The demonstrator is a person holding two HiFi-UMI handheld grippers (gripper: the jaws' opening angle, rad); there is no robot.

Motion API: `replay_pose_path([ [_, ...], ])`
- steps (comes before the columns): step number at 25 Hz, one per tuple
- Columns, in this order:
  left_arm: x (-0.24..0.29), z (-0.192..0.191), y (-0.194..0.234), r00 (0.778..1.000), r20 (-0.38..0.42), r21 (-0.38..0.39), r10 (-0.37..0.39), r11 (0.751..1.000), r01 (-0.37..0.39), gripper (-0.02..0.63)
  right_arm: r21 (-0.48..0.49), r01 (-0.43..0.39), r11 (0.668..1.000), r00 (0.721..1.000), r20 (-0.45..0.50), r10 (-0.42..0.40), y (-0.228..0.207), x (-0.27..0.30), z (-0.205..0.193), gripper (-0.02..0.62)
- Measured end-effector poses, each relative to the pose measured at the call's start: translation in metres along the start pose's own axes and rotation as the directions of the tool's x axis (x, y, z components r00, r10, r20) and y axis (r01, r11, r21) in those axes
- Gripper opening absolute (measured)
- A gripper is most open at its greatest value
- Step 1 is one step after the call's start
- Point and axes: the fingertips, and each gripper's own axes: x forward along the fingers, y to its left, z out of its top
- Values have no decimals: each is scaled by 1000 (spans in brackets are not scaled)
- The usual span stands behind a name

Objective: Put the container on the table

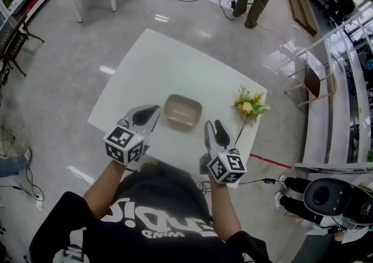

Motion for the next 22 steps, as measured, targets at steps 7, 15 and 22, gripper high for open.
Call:
replay_pose_path([
  [7,-21,-6,-17,1000,16,11,-13,1000,13,2,-48,-14,999,1000,-7,14,24,-36,-11,123],
  [15,-29,-21,-47,1000,20,17,10,1000,-10,2,-47,-29,998,1000,-12,29,14,-73,-27,112],
  [22,-42,-35,-87,998,30,25,51,998,-52,2,-48,-28,998,1000,-6,28,-3,-117,-32,97],
])
